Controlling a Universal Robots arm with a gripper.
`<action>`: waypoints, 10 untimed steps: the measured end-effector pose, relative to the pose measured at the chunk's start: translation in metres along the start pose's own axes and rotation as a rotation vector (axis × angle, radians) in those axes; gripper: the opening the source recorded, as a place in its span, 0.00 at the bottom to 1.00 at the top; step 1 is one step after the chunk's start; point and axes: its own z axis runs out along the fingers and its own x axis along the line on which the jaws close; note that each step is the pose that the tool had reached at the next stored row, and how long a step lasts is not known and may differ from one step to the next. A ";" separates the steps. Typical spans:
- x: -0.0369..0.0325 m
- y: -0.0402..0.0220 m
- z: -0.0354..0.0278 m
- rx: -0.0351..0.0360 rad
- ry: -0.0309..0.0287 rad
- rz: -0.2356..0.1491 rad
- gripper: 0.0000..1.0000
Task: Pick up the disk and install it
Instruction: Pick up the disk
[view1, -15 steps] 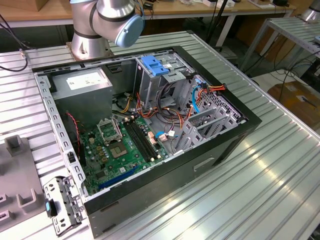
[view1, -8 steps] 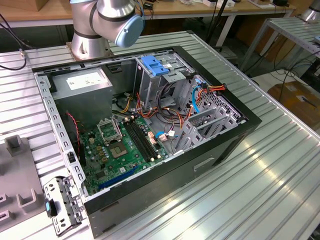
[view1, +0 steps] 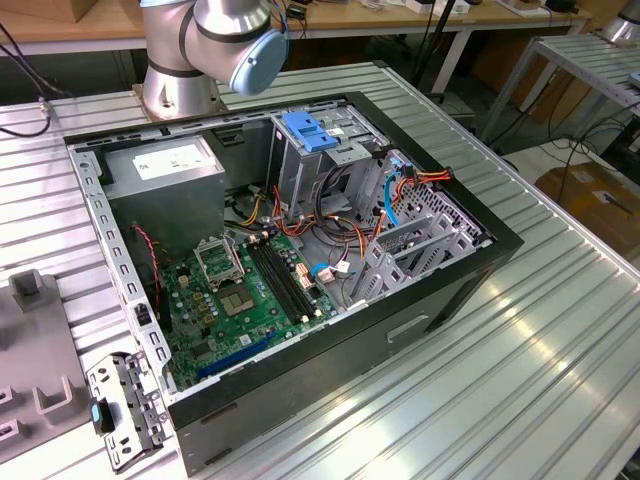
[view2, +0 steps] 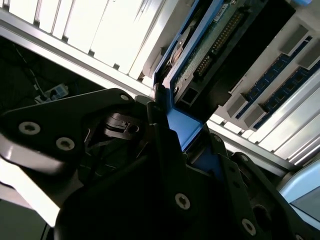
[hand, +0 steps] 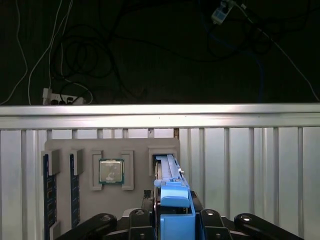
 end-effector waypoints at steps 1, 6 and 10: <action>0.0000 0.0000 -0.0022 0.0001 0.0000 0.000 0.37; 0.0001 0.0002 -0.0112 0.0000 0.0001 0.000 0.37; 0.0001 0.0002 -0.0113 0.0003 0.0000 0.000 0.37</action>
